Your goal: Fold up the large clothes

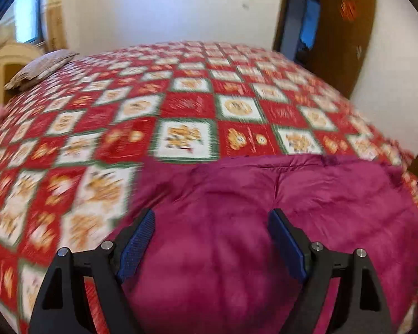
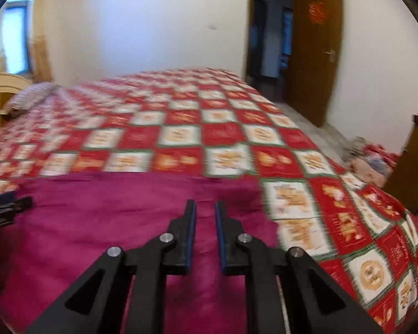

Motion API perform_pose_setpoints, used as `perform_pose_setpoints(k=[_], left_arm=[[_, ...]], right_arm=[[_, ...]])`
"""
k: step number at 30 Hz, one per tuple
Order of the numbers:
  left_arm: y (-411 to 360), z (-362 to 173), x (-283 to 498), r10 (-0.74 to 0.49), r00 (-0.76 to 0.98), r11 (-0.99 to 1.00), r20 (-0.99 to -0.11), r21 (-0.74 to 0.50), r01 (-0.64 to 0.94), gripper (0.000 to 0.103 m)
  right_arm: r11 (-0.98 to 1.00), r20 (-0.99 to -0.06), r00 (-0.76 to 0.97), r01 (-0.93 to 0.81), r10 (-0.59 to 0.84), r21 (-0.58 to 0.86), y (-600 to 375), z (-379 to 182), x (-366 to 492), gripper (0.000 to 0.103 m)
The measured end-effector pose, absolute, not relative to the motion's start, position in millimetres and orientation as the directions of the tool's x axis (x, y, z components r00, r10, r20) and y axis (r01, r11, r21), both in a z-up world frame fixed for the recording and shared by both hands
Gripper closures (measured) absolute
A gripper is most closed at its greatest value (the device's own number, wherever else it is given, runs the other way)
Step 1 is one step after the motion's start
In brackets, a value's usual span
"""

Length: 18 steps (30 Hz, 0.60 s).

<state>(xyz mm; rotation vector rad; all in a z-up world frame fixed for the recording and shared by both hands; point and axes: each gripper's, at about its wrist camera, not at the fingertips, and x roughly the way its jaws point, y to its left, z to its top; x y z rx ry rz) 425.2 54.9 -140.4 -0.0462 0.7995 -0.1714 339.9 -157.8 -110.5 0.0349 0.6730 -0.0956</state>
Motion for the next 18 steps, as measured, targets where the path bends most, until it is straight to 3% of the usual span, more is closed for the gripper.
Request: perform_pose_setpoints(k=[3, 6, 9, 12, 18], left_arm=[[89.3, -128.9, 392.3, -0.202, 0.72, 0.975, -0.664, -0.203, 0.086, 0.019], [110.0, -131.3, 365.9, -0.179, 0.733, 0.972, -0.656, -0.234, 0.028, 0.019], [120.6, -139.2, 341.2, -0.155, 0.749, 0.97, -0.644, -0.243, -0.008, 0.019], [125.2, -156.7, 331.7, -0.144, 0.743, 0.961, -0.654, -0.272, -0.053, 0.019], [125.5, -190.3, 324.2, -0.292, 0.71, 0.865, -0.641, -0.494, -0.09, 0.019]], right_arm=[[0.995, -0.631, 0.771, -0.023, 0.081, 0.099, -111.2, -109.1, 329.3, 0.087], [0.991, -0.653, 0.746, -0.078, 0.132, 0.111, -70.6, -130.3, 334.1, 0.087], [0.99, -0.693, 0.708, -0.067, 0.137, 0.127, -49.1, -165.3, 342.2, 0.087], [0.997, -0.702, 0.709, -0.059, 0.074, 0.045, -41.6, -184.3, 344.9, 0.089], [0.998, -0.717, 0.697, -0.056, 0.008, -0.043, -30.8, -190.1, 346.7, 0.09]])
